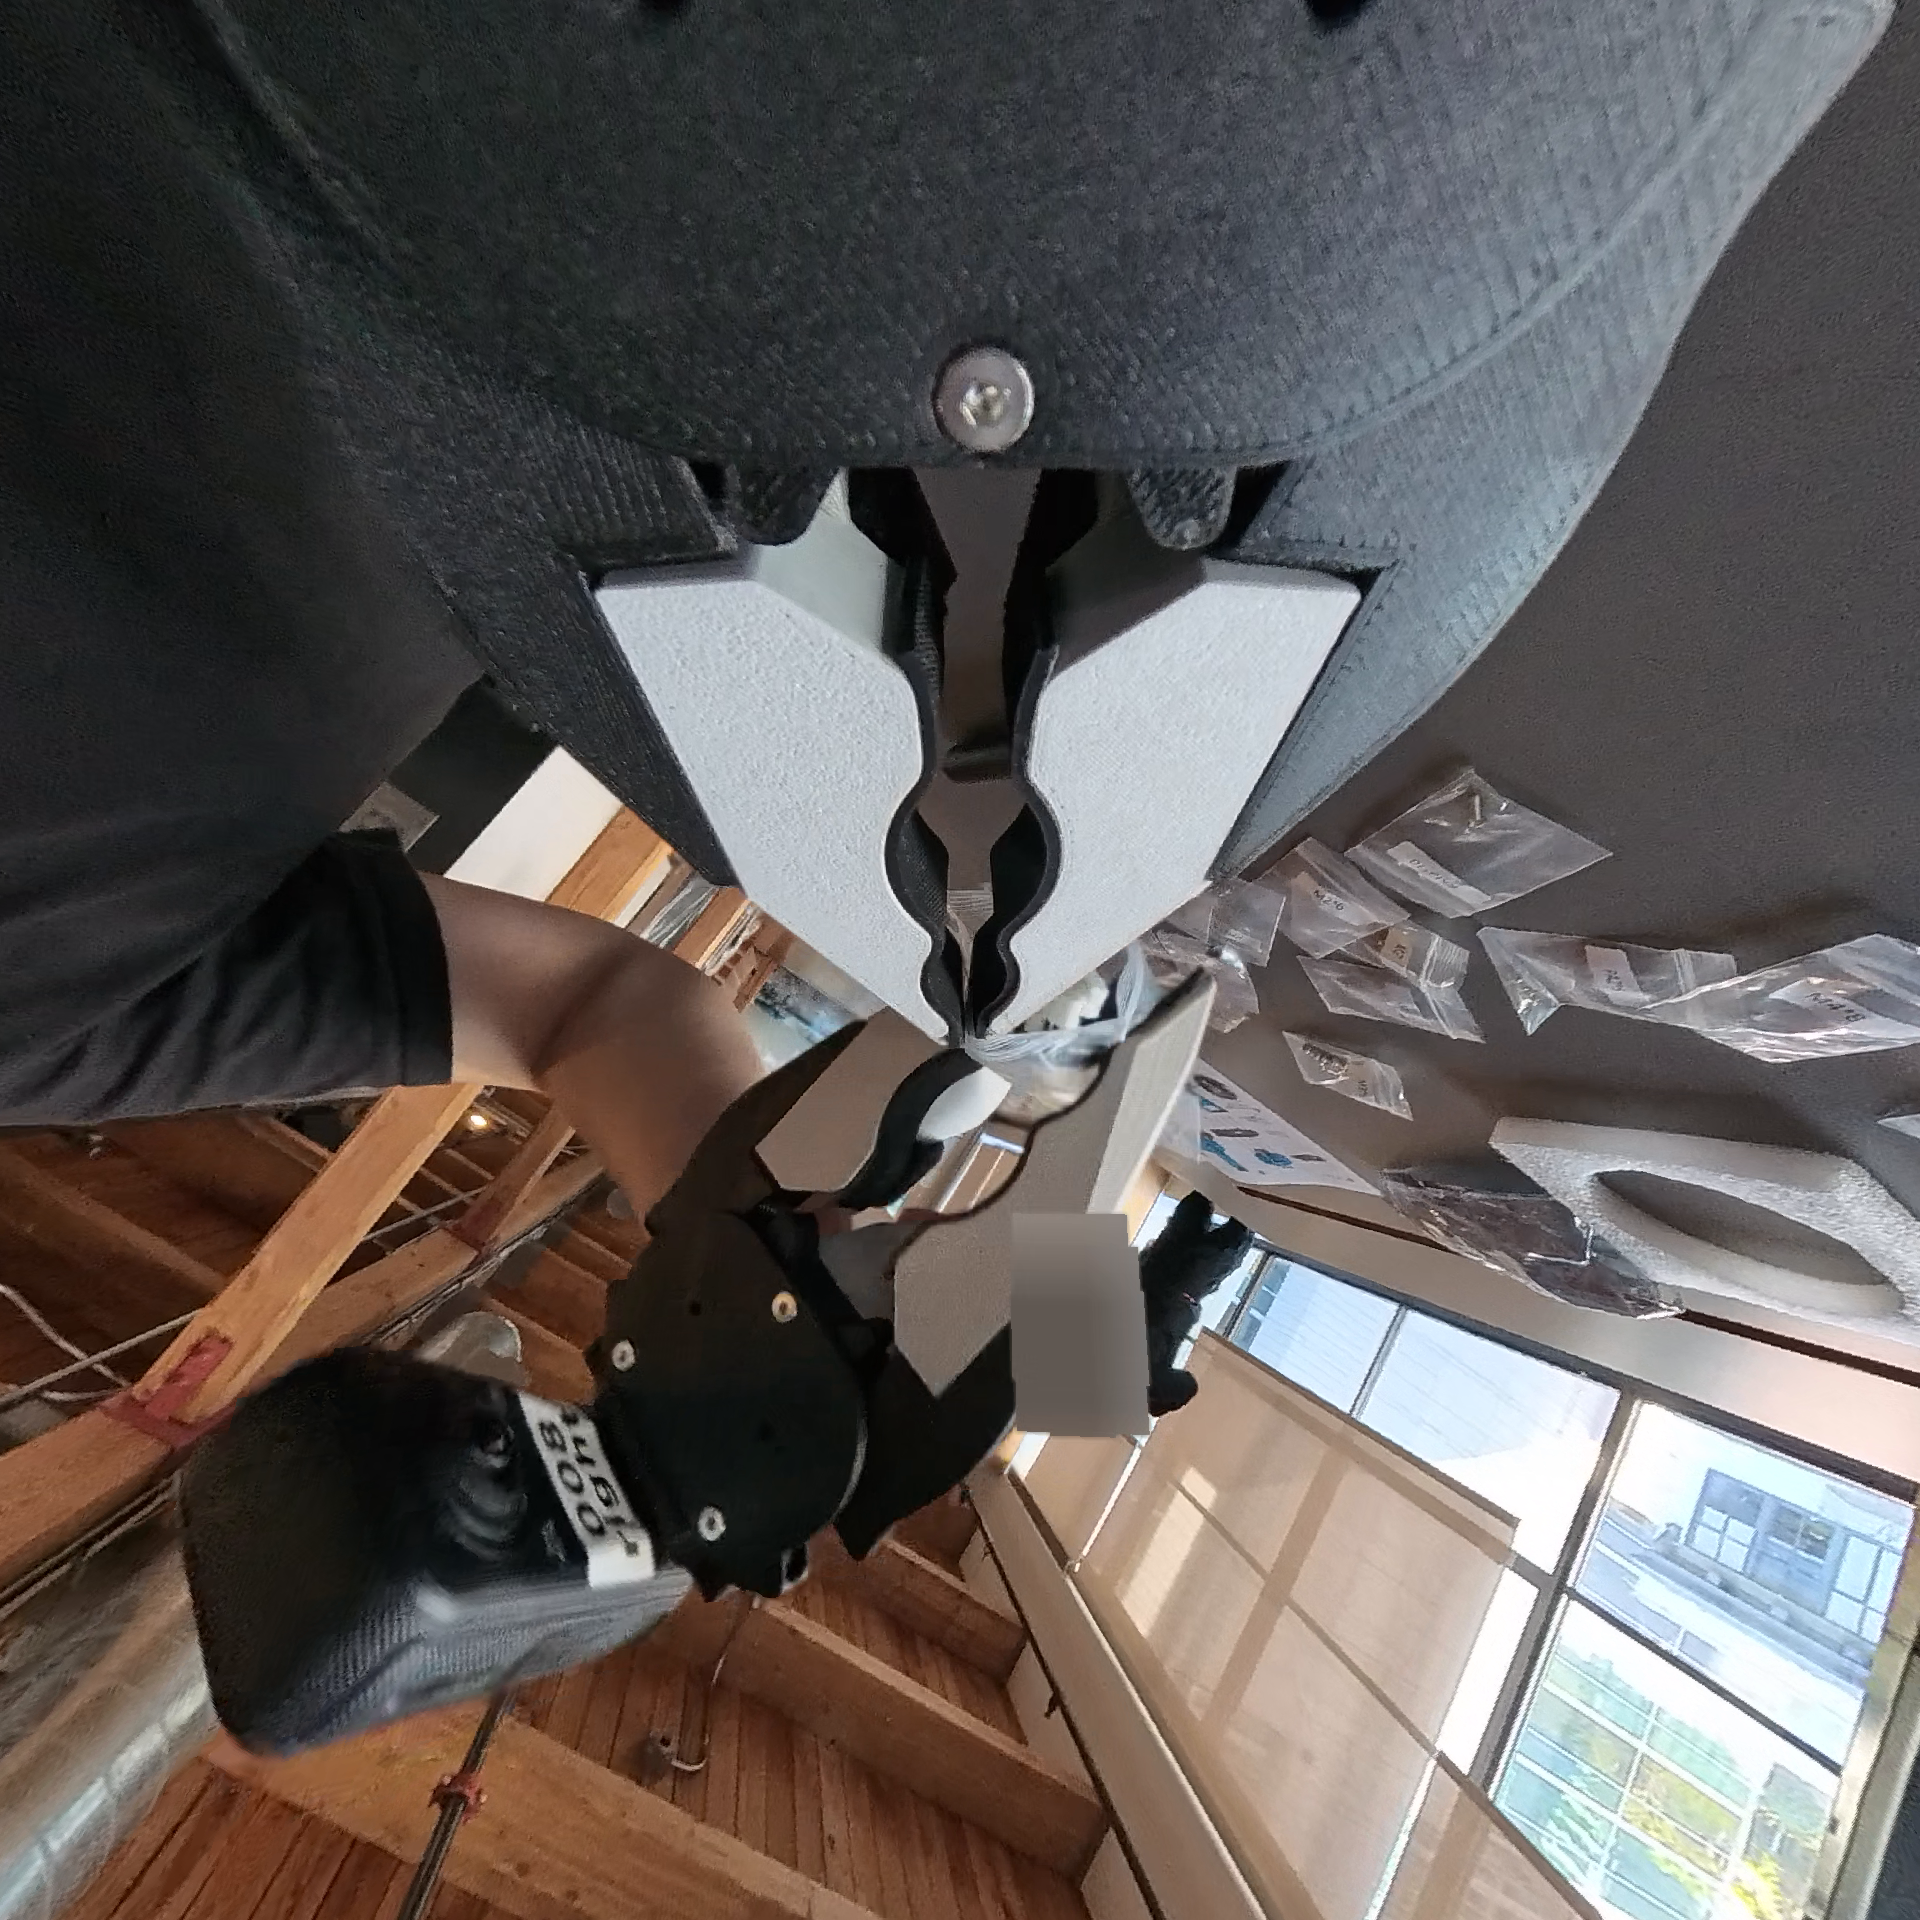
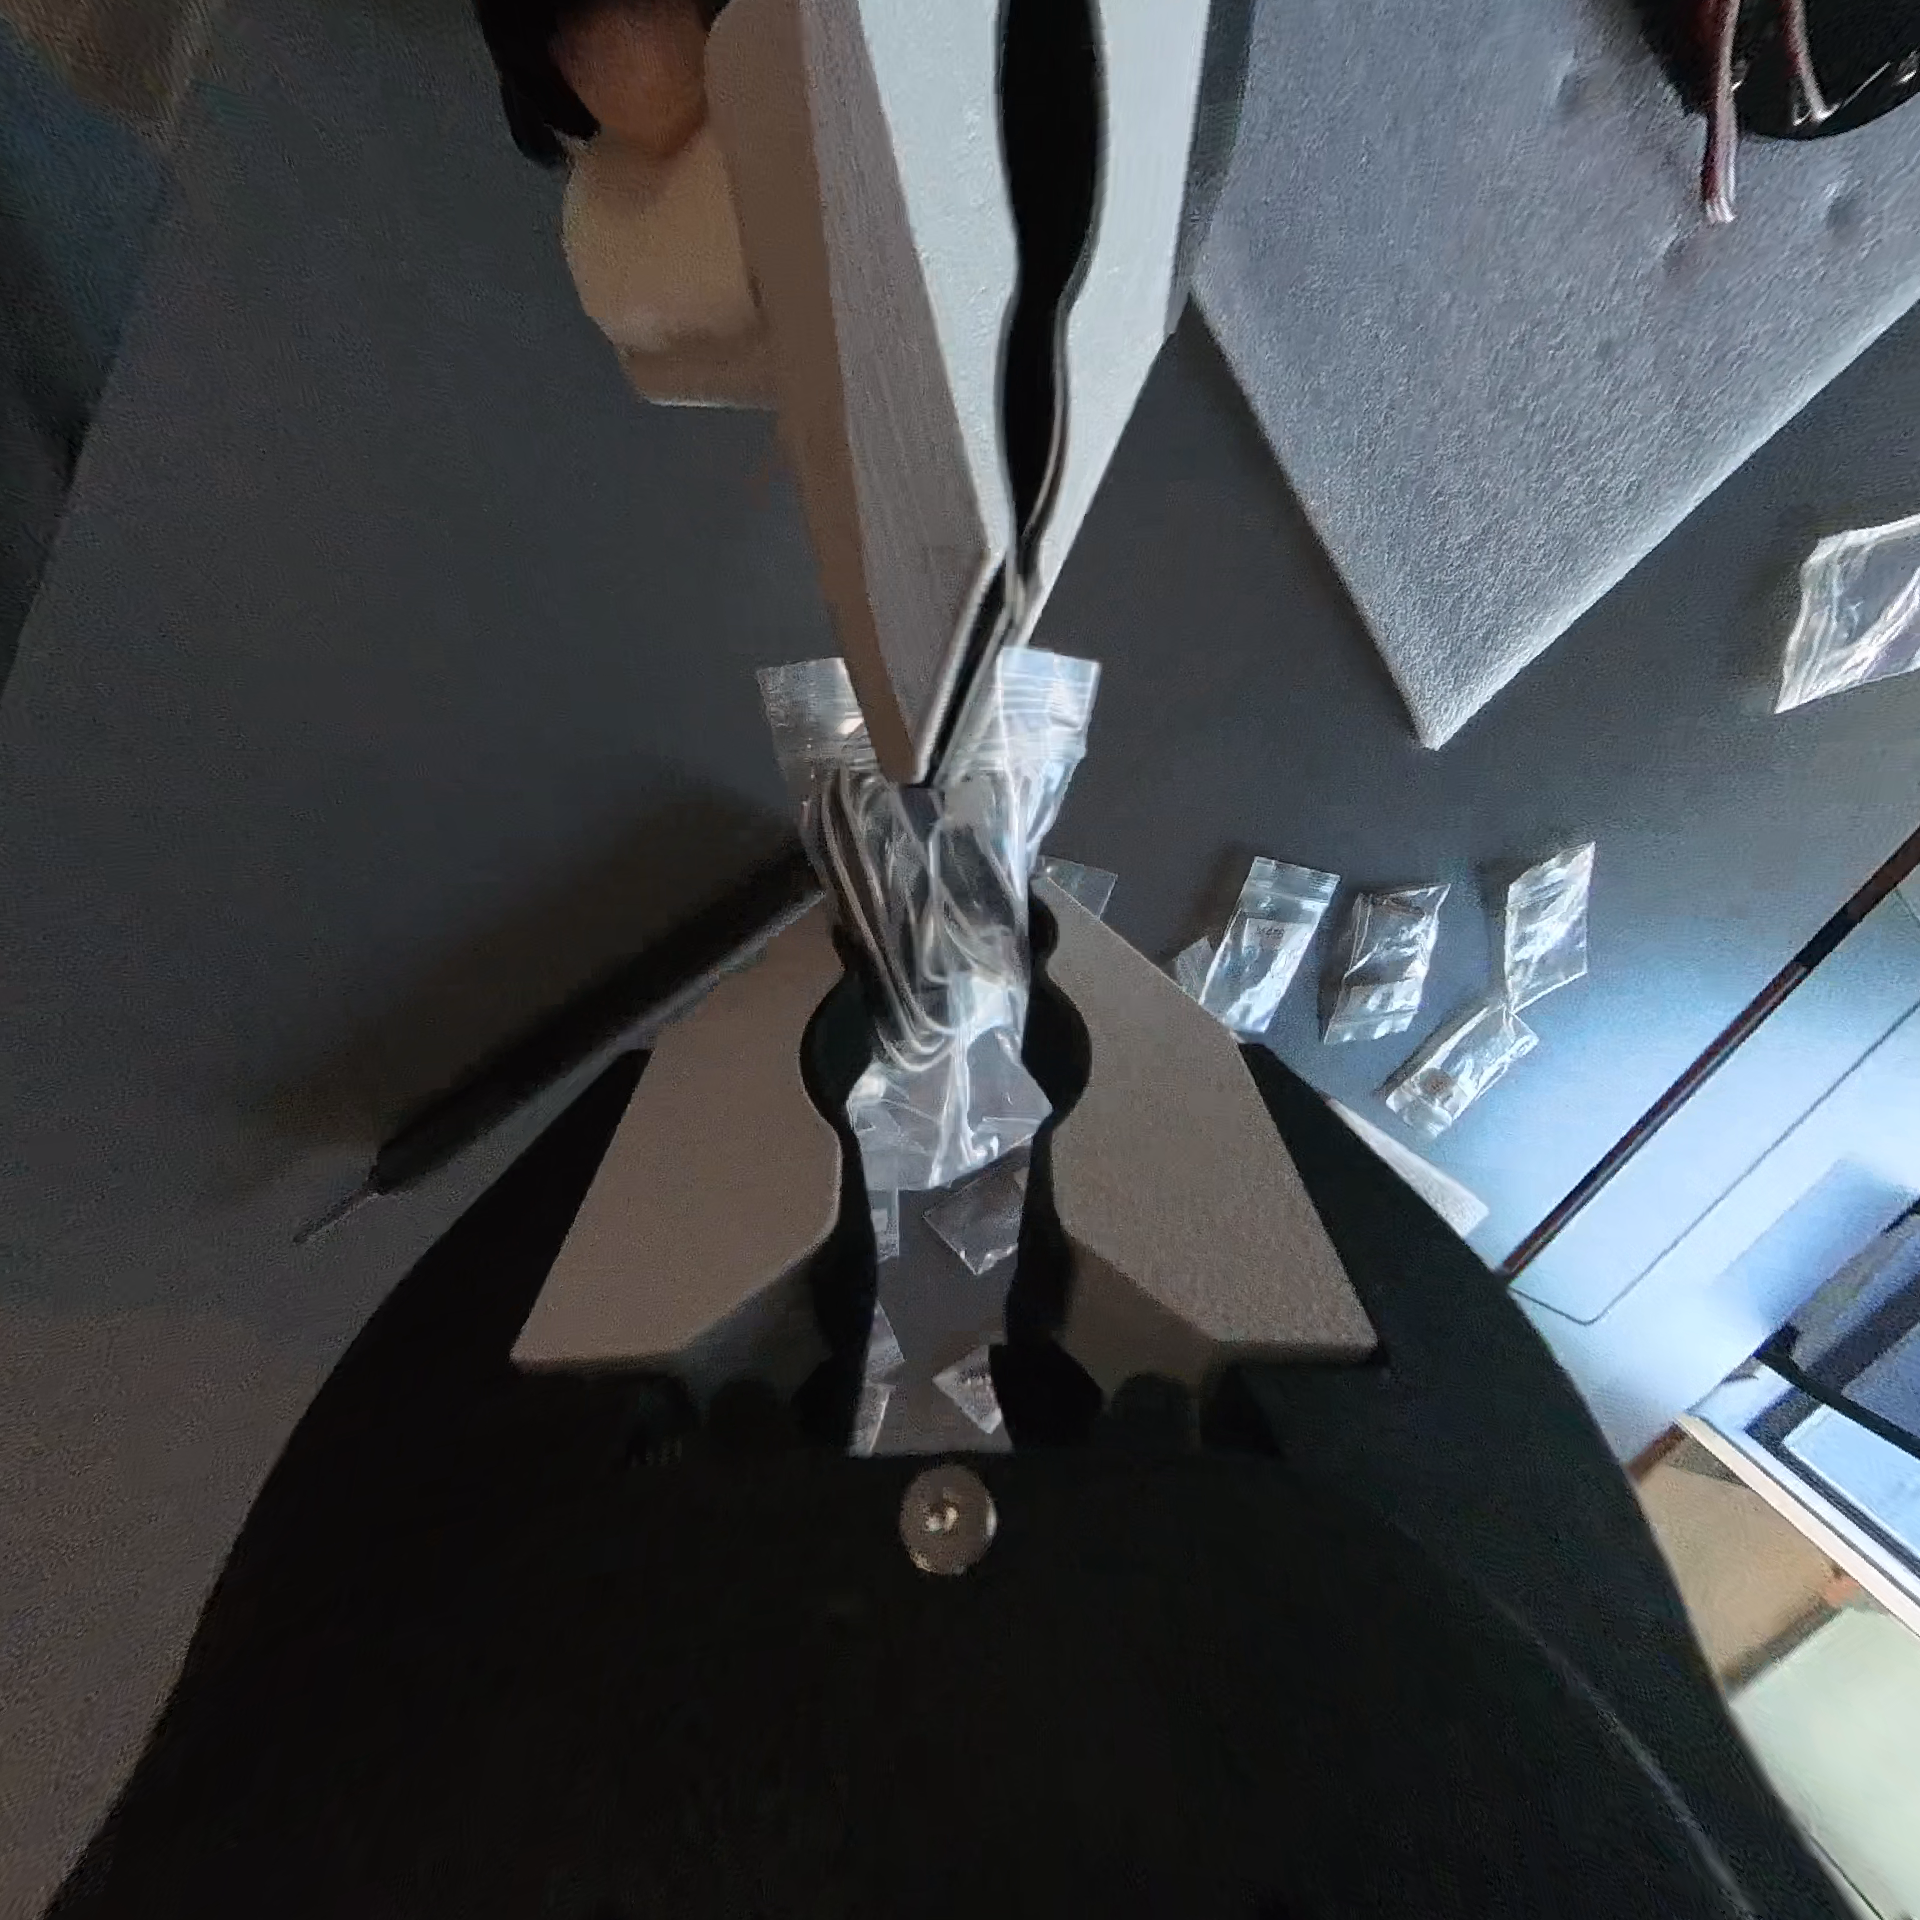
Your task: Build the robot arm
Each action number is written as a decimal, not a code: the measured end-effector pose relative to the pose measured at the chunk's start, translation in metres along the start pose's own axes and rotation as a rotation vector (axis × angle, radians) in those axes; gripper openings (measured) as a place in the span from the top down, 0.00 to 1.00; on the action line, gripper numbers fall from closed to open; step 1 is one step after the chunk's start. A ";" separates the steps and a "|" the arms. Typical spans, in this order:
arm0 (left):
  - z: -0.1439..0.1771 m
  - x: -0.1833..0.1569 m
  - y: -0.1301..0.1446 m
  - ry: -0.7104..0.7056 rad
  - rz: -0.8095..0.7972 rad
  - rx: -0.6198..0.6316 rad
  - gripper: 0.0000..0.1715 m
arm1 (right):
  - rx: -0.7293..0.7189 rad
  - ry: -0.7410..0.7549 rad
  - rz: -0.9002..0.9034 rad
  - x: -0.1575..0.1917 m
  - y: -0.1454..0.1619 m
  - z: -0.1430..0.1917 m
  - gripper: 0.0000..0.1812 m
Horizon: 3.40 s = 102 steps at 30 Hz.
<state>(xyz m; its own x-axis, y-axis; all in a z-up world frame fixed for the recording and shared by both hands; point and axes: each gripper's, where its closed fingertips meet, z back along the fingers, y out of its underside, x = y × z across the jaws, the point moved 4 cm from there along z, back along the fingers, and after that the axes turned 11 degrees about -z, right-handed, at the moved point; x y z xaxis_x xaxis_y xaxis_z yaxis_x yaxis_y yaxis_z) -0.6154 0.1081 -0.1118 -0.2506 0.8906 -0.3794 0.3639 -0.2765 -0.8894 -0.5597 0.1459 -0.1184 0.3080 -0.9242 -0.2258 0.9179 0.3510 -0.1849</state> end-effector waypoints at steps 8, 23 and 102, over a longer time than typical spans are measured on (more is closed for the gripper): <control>0.010 0.004 -0.004 -0.073 -0.069 -0.021 0.95 | 0.033 0.036 0.010 -0.004 0.001 0.001 0.93; 0.008 0.019 -0.003 -0.115 0.225 -0.025 0.99 | 0.021 0.208 0.054 -0.018 -0.002 0.004 0.93; 0.070 -0.013 0.002 -0.357 -0.199 0.333 1.00 | -0.712 -0.582 -0.357 -0.004 -0.062 -0.003 0.96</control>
<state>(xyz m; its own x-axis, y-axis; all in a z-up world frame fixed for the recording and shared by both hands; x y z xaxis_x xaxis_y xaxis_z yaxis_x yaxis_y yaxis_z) -0.6739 0.0711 -0.1265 -0.5970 0.7752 -0.2065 -0.0117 -0.2658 -0.9640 -0.6188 0.1282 -0.1086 0.2925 -0.8560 0.4262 0.6747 -0.1311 -0.7263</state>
